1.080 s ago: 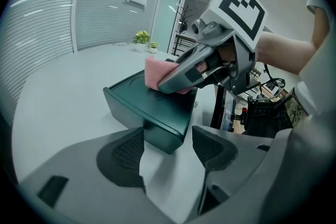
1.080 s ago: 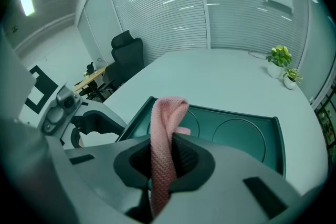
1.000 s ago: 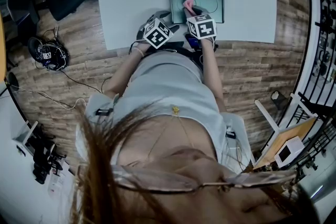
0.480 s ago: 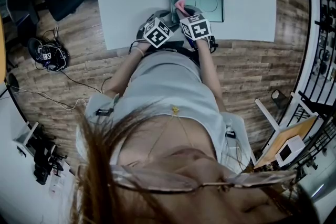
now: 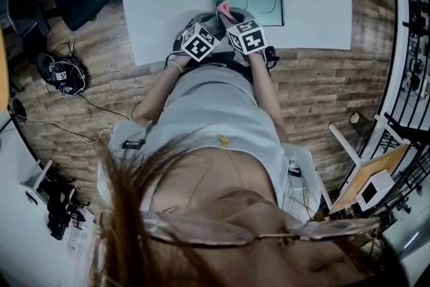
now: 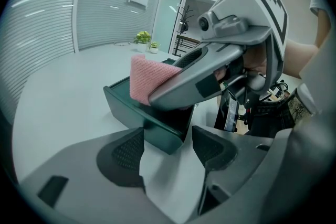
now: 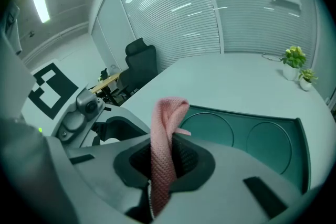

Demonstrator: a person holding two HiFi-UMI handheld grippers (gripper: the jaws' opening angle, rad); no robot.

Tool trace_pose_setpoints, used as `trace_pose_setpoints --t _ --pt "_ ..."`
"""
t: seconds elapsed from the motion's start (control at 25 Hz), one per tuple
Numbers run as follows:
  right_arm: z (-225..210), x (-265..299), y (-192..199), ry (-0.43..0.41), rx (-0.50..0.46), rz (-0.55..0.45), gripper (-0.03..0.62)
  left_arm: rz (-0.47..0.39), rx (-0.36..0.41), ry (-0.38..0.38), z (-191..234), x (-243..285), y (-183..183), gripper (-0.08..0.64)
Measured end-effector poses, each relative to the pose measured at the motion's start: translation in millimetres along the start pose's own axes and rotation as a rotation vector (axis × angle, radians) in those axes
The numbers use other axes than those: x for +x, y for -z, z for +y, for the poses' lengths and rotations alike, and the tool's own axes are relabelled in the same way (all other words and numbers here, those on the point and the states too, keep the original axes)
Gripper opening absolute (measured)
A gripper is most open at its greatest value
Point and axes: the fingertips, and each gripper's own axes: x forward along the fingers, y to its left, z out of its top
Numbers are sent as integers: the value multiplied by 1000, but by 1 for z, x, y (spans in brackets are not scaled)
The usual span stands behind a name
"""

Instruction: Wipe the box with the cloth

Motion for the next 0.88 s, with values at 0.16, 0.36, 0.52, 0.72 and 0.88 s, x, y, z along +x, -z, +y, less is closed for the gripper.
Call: trace_pose_setpoints --t 0.16,0.36,0.52,0.72,0.88 --pt "-19 -25 0 66 9 -41 40 -5 6 -16 -2 -1 -2 285" --pt "-57 -58 14 163 73 -66 40 -5 -1 -30 -1 1 -3 285" --pt "-85 -78 26 238 111 -73 40 -6 -10 -39 0 2 -2 285" --pt "-116 -100 43 343 127 -47 40 -6 -20 -44 0 2 0 285" --pt "-136 -111 65 423 102 28 40 -5 -24 -49 -3 2 0 285"
